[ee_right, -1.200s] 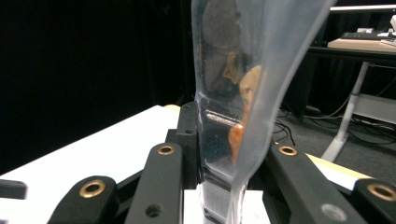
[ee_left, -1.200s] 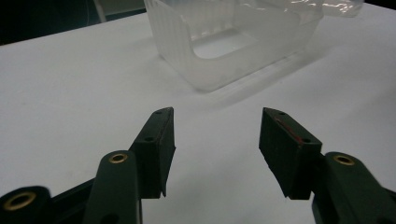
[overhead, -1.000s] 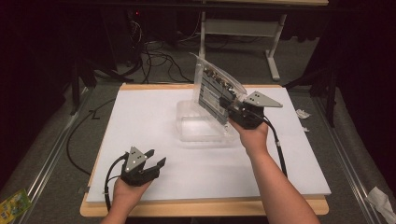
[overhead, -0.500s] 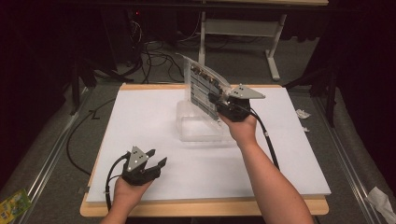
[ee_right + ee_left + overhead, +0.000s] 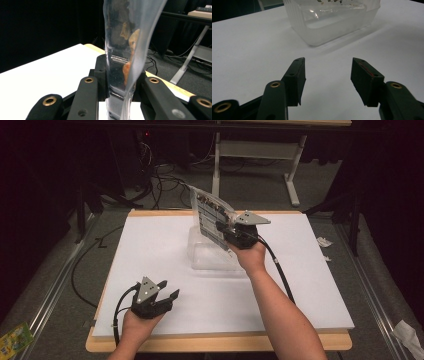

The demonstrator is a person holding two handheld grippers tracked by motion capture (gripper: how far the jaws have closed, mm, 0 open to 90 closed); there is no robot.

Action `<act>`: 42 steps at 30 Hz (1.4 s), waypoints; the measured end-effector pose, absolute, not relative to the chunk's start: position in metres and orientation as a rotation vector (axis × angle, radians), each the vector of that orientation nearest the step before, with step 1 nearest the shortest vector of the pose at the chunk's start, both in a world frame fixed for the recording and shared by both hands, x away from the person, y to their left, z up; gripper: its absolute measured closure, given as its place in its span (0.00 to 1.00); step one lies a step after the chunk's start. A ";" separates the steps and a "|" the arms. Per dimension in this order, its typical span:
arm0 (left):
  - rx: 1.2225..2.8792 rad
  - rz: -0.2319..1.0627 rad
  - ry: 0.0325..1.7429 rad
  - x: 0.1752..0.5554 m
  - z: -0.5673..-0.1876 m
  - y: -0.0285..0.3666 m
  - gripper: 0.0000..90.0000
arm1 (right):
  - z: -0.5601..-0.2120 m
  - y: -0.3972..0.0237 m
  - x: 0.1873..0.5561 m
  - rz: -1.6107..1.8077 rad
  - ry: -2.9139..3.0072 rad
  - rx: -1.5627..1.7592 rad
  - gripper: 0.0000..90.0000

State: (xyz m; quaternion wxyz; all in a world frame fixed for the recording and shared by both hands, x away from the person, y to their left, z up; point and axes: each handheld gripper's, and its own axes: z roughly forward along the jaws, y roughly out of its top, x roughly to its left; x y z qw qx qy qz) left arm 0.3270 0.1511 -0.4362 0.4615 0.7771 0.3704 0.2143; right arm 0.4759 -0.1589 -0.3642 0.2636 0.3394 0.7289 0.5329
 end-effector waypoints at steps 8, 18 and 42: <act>1.910 0.518 0.919 0.328 -0.436 0.153 0.52 | -0.375 -0.158 0.477 1.454 1.968 0.956 0.84; 1.905 0.523 0.922 0.329 -0.437 0.150 0.54 | -0.393 -0.165 0.477 1.512 1.976 1.023 0.84; 1.898 0.513 0.964 0.338 -0.442 0.148 0.55 | -0.415 -0.179 0.481 1.554 1.962 1.188 0.82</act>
